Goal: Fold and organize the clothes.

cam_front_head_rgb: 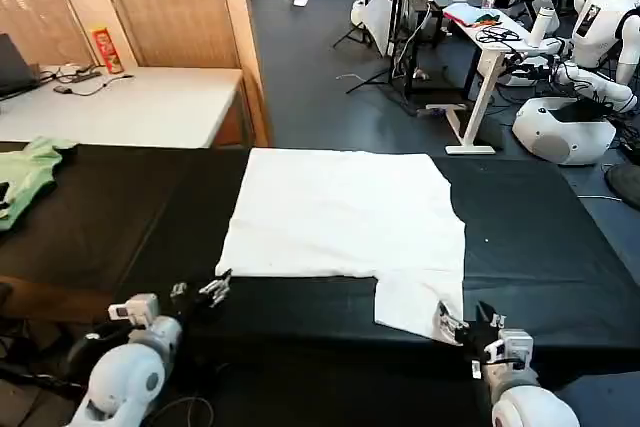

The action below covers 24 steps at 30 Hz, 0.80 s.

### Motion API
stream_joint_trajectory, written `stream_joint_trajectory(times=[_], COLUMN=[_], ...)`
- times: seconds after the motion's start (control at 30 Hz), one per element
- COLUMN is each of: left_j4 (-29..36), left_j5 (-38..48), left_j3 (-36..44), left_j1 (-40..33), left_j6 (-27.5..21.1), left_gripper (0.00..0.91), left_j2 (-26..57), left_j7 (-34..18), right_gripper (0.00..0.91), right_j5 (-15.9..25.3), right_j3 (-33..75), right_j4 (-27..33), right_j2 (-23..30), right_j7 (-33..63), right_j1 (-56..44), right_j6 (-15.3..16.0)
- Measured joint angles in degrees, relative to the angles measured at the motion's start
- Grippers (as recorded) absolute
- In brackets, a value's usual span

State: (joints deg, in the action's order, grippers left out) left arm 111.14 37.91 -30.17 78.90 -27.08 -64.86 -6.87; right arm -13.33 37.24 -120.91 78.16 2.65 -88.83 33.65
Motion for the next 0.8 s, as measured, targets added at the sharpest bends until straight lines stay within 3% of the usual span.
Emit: stream_joint_trajectory(times=[0.27, 0.37, 0.63, 0.8], left_j4=[0.0, 0.7, 4.8, 8.9], left_j5=[-3.8, -4.4, -5.5, -5.0], left_j3=[0.5, 0.2, -2.0, -4.3], left_j1=[0.3, 1.0, 5.0, 10.0], left_j6=[0.2, 0.3, 1.0, 1.5], left_gripper=[0.000, 0.000, 0.000, 0.000], left_j2=[-0.3, -0.4, 0.4, 1.2], left_j7=[0.9, 0.8, 0.2, -0.6], right_gripper=[0.010, 0.010, 0.010, 0.010], right_j5=[0.4, 0.0, -2.2, -2.3], right_j3=[-0.7, -0.4, 0.6, 0.8], right_j4=[-0.7, -1.8, -9.4, -14.8], right_j2=[0.6, 0.5, 1.1, 1.6], right_j7=[0.2, 1.1, 4.9, 6.3], right_j1=[-0.9, -1.6, -6.3, -11.3], right_j6=[0.0, 0.9, 5.0, 5.1])
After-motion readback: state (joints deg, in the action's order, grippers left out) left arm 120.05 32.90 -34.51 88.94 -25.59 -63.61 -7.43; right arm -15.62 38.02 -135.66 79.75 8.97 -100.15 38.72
